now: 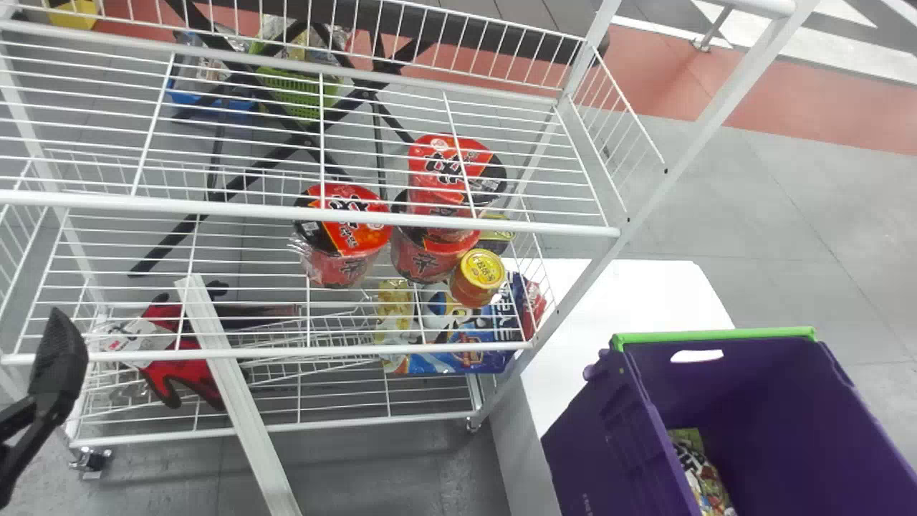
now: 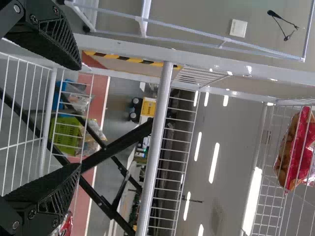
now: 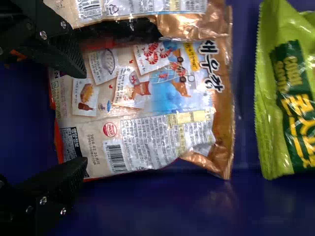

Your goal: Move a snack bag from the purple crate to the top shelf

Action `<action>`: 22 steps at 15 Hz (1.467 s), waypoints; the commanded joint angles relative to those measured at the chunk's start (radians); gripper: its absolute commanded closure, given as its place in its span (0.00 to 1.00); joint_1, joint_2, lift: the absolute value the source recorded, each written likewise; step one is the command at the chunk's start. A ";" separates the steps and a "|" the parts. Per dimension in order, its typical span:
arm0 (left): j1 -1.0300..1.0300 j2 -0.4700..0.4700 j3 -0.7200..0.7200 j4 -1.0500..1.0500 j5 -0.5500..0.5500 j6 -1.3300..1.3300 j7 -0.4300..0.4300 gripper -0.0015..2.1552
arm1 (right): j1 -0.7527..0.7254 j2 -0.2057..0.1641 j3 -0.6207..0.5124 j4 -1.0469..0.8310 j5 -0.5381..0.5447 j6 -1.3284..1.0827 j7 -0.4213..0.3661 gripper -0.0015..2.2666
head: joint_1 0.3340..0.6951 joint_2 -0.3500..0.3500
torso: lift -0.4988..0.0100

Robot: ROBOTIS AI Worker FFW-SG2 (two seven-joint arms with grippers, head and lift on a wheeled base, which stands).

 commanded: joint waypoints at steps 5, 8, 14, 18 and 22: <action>-0.008 0.002 0.002 0.020 0.000 -0.012 0.000 0.06 | -0.015 0.002 0.010 0.030 0.002 -0.068 0.041 0.12 | 1.00 0.00 | 0.09; -0.009 0.002 0.006 0.022 0.000 -0.019 0.000 0.06 | -0.018 0.006 0.013 0.045 -0.005 -0.087 0.064 0.12 | 1.00 0.00 | 0.09; -0.009 0.005 0.011 0.022 0.011 -0.019 -0.008 0.06 | -0.018 0.002 0.016 0.048 0.011 -0.081 0.053 0.13 | 1.00 0.00 | 0.09; -0.009 0.005 0.012 0.028 0.011 -0.028 -0.008 0.06 | -0.018 0.002 0.016 0.050 0.024 -0.084 0.044 0.13 | 1.00 0.00 | 0.09; -0.015 0.005 0.015 0.049 0.019 -0.062 -0.014 0.06 | -0.024 0.003 0.024 0.073 0.031 -0.090 0.016 0.13 | 1.00 0.00 | 0.09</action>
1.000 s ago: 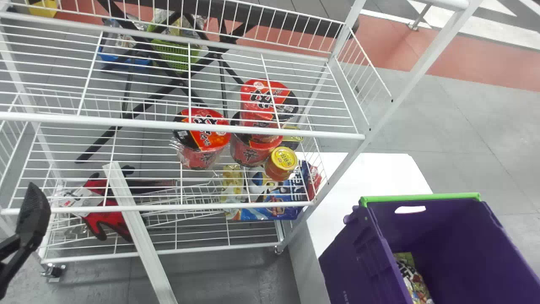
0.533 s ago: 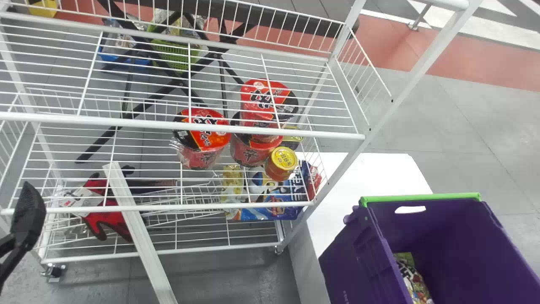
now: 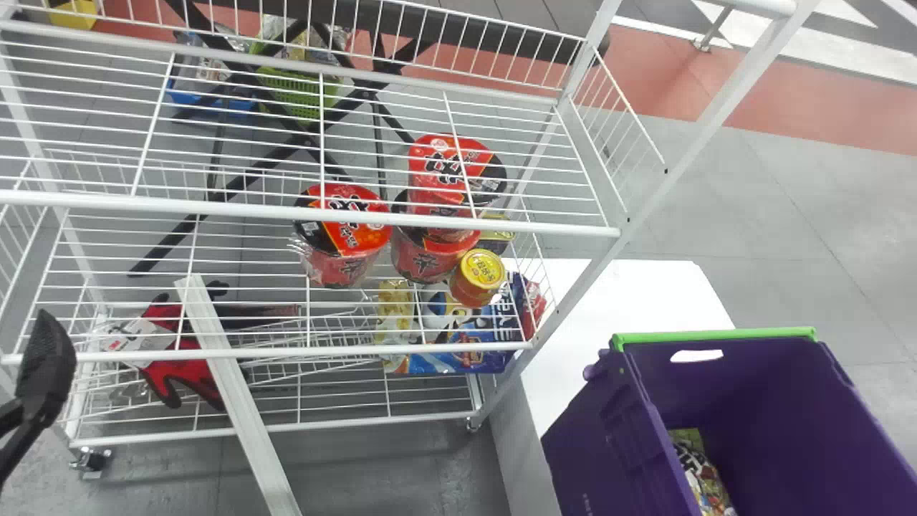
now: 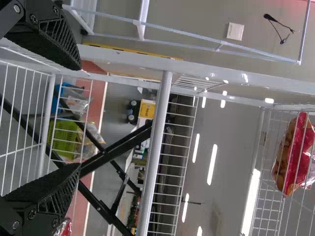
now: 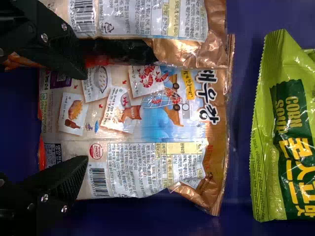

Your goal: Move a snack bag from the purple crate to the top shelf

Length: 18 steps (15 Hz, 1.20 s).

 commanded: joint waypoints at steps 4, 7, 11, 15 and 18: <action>-0.018 0.000 0.003 0.050 0.011 -0.063 -0.013 0.06 | -0.005 0.003 0.013 0.024 0.006 -0.019 -0.017 0.13 | 1.00 0.00 | 0.09; -0.019 0.000 0.003 0.050 0.014 -0.063 -0.013 0.06 | -0.014 0.005 0.028 0.040 0.012 -0.034 -0.032 0.13 | 1.00 0.00 | 0.09; -0.024 0.002 0.007 0.060 0.014 -0.060 -0.013 0.06 | -0.026 0.005 0.033 0.063 0.023 -0.065 -0.049 0.26 | 1.00 0.00 | 0.09; -0.031 0.003 0.009 0.070 0.017 -0.060 -0.015 0.06 | -0.029 0.005 0.031 0.076 0.016 -0.096 -0.077 0.93 | 1.00 0.00 | 0.09; -0.031 0.003 0.009 0.070 0.017 -0.060 -0.015 0.06 | -0.029 0.011 0.023 0.067 0.009 -0.117 -0.071 0.95 | 1.00 0.00 | 0.09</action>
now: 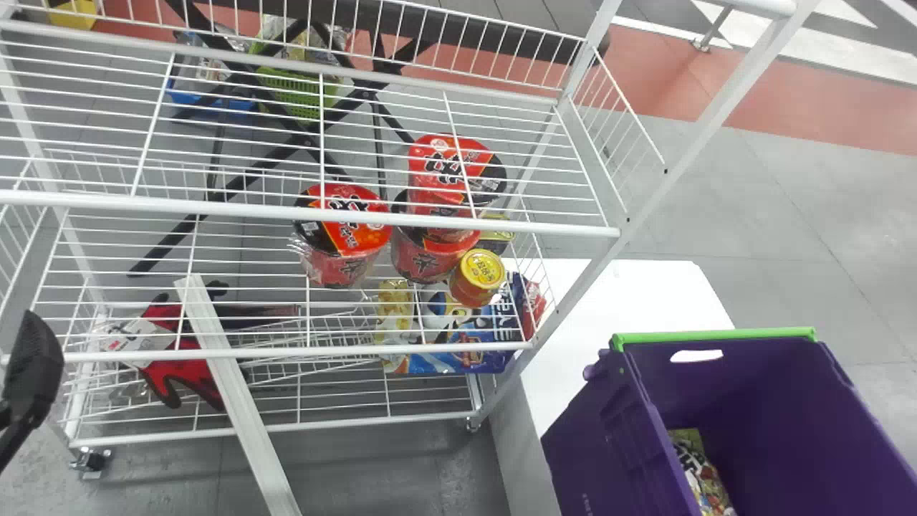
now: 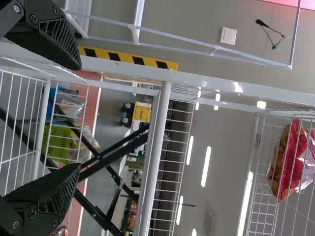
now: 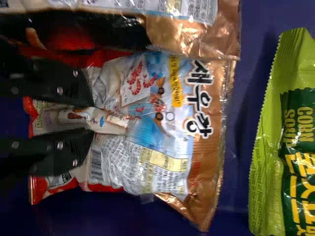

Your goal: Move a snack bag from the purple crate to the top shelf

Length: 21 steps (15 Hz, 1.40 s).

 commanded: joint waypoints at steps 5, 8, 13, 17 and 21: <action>0.006 -0.006 -0.003 -0.007 -0.003 -0.003 0.000 0.06 | 0.041 0.022 -0.053 -0.118 -0.002 0.038 0.037 0.95 | 1.00 0.00 | 0.09; 0.008 -0.008 -0.003 -0.009 -0.008 0.004 0.002 0.06 | 0.069 0.040 -0.089 -0.180 -0.005 0.048 0.057 0.95 | 1.00 0.00 | 0.09; 0.000 -0.008 -0.005 -0.009 -0.012 0.031 0.003 0.06 | 0.104 0.051 -0.107 -0.262 -0.031 0.192 0.069 0.95 | 1.00 0.00 | 0.09; -0.003 -0.009 -0.014 -0.013 -0.021 0.050 0.009 0.06 | 0.109 0.060 -0.112 -0.279 -0.032 0.137 0.084 0.95 | 1.00 0.00 | 0.11; -0.001 -0.008 -0.012 -0.019 -0.021 0.062 0.014 0.06 | 0.118 0.077 -0.139 -0.295 -0.032 0.069 0.072 0.95 | 1.00 0.00 | 0.14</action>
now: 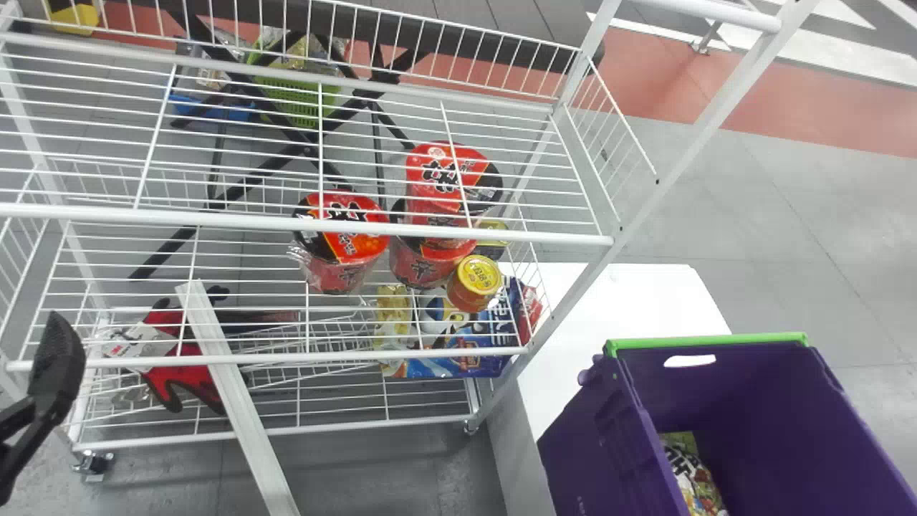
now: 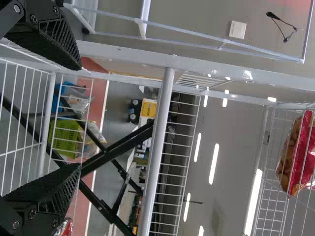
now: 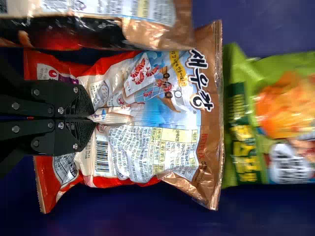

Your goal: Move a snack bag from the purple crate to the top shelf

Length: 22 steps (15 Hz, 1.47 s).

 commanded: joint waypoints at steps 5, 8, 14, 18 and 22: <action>0.005 0.000 -0.004 -0.009 -0.002 0.002 0.000 0.06 | 0.012 0.002 -0.006 -0.024 0.003 0.033 -0.005 0.95 | 1.00 0.00 | 0.18; 0.011 -0.002 -0.008 -0.012 -0.008 0.002 0.002 0.06 | 0.041 0.007 -0.021 -0.069 0.003 0.061 0.012 0.95 | 1.00 0.00 | 0.20; 0.016 -0.005 -0.010 -0.015 -0.008 0.008 0.003 0.06 | 0.075 0.019 -0.046 -0.129 0.003 0.092 0.026 0.95 | 1.00 0.00 | 0.25; 0.016 -0.008 -0.011 -0.013 -0.023 0.011 0.006 0.06 | 0.075 0.022 -0.046 -0.136 0.002 0.095 0.029 0.95 | 1.00 0.00 | 0.28; 0.010 -0.009 -0.011 -0.009 -0.029 0.011 0.009 0.06 | 0.075 0.035 -0.044 -0.170 -0.006 0.113 0.041 0.95 | 1.00 0.00 | 0.31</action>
